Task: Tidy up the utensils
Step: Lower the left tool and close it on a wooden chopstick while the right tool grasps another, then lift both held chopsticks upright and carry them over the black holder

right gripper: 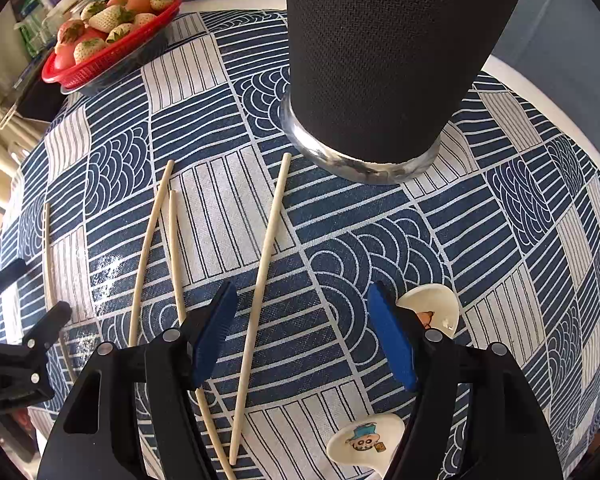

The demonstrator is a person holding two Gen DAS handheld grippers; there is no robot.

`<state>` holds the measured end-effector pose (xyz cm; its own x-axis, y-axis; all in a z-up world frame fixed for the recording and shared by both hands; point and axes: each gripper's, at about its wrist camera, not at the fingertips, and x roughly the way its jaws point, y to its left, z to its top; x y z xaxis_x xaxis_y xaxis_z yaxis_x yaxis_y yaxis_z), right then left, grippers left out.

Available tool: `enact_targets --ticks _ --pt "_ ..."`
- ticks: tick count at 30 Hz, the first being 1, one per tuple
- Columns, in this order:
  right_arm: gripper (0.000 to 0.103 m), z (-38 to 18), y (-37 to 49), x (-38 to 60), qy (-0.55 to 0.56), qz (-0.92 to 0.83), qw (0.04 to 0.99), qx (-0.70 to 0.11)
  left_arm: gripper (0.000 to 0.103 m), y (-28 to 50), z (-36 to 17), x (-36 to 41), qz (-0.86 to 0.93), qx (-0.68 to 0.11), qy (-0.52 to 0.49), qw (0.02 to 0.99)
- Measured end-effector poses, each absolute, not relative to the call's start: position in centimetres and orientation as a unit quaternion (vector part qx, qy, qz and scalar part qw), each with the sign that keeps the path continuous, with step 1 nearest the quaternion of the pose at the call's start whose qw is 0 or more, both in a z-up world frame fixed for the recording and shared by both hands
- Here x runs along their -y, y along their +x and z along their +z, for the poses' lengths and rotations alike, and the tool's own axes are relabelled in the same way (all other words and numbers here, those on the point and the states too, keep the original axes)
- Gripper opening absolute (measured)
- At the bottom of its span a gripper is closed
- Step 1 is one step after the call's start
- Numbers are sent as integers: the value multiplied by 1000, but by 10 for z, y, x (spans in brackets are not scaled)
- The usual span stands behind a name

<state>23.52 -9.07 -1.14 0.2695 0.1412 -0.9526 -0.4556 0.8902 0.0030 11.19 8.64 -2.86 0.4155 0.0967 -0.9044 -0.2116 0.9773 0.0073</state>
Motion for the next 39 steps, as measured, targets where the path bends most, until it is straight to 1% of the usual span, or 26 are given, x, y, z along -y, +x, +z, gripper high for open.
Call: enact_targets --ticks 1,3,5,6,7,8,9,10,11,14,22,39 --pt "68 -12 234 91 -143 193 784 -572 99 112 -28 -88 91 -538 -59 836" --pt "68 -11 232 93 -147 198 784 -570 99 110 -28 -89 96 -536 -60 836" --pt "66 -10 226 96 -148 206 788 -561 97 107 -28 -88 88 -536 -51 838" --pt "54 -7 222 96 -150 214 789 -557 91 106 -26 -89 83 -538 -49 838" --pt "31 -5 218 97 -153 224 787 -555 86 104 -23 -93 84 -537 -49 838" --pt "16 -5 215 98 -154 230 783 -558 74 101 -21 -97 85 -537 -50 838" --pt "7 -4 214 102 -150 235 781 -558 54 99 -18 -103 84 -538 -51 837" --pt "6 -4 214 105 -145 241 781 -558 38 95 -15 -109 84 -539 -53 837" --pt "6 -3 214 108 -136 246 779 -560 6 93 -14 -117 84 -543 -62 833" --pt "5 -2 216 122 -105 258 771 -572 4 86 -13 -144 72 -551 -112 824" --pt "5 7 214 155 -37 286 770 -568 4 68 2 -175 72 -534 -136 832" --pt "5 41 211 185 7 288 801 -524 4 85 40 -154 30 -478 -114 870"
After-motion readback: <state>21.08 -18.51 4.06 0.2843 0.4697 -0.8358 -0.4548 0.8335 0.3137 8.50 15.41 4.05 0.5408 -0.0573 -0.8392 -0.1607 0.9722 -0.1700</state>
